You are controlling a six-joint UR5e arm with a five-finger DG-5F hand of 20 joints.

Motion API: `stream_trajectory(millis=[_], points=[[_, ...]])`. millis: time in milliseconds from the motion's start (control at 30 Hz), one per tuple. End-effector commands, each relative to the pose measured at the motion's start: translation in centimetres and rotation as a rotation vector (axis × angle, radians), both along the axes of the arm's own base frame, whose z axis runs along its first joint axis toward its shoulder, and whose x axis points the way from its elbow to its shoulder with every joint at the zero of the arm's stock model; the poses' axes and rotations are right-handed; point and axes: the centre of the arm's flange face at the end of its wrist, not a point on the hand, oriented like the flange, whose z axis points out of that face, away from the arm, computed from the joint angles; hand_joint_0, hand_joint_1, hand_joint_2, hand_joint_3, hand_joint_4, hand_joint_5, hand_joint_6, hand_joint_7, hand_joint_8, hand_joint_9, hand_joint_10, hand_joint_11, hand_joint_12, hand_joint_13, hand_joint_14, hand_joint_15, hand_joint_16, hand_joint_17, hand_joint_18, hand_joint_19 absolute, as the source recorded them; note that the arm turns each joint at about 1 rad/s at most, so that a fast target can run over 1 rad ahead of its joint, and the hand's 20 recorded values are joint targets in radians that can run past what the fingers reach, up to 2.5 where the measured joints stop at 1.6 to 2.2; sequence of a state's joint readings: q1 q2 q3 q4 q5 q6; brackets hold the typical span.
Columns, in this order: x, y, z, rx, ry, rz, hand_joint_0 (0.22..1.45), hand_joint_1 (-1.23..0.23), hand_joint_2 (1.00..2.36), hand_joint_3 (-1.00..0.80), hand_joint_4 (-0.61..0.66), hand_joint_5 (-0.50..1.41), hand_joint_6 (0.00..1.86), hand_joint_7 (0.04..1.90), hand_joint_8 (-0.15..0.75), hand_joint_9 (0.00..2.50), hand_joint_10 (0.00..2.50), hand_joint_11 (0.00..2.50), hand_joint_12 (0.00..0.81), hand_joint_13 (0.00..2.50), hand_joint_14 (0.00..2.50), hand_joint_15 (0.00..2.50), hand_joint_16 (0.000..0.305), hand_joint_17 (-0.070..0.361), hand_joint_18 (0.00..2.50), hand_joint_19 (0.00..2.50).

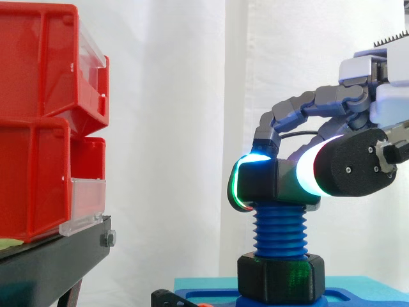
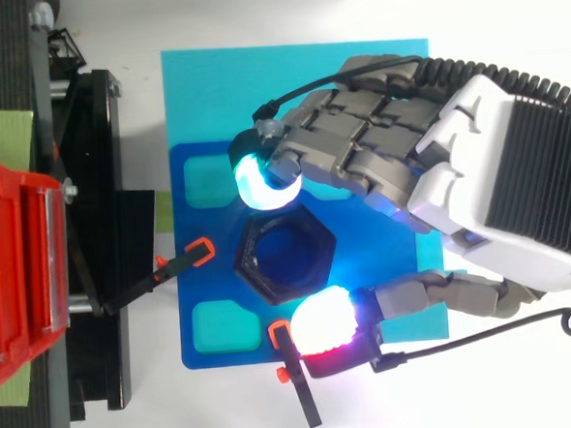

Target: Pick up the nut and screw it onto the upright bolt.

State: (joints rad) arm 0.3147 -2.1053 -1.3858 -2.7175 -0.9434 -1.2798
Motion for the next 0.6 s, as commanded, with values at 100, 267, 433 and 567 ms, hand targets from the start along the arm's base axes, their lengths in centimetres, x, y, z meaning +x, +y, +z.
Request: stream_trajectory(millis=[100, 267, 433, 567], points=[[0.0, 0.0, -0.1, 0.0, -0.001, 0.006, 0.56, -0.63, 1.0, -0.5, 0.29, -0.13, 0.5, 1.12, 0.35, 0.71, 0.01, 0.2, 0.382, 0.74, 0.01, 0.2, 0.047, 0.107, 0.59, 0.25], [0.1, 0.0, 0.0, -0.002, -0.004, 0.01, 0.56, -0.63, 1.0, -0.5, 0.29, -0.13, 0.5, 1.12, 0.351, 0.72, 0.01, 0.19, 0.383, 0.74, 0.01, 0.2, 0.048, 0.107, 0.59, 0.26], [0.4, 0.0, -1.8, -0.002, 0.017, 0.011, 0.56, -0.63, 1.0, -0.5, 0.29, -0.13, 0.5, 1.12, 0.35, 0.71, 0.01, 0.19, 0.382, 0.74, 0.01, 0.2, 0.047, 0.107, 0.6, 0.25], [0.8, 0.0, -2.9, 0.016, 0.014, 0.02, 0.56, -0.63, 1.0, -0.5, 0.29, -0.13, 0.5, 1.12, 0.352, 0.71, 0.01, 0.2, 0.384, 0.74, 0.01, 0.19, 0.047, 0.106, 0.6, 0.25]])
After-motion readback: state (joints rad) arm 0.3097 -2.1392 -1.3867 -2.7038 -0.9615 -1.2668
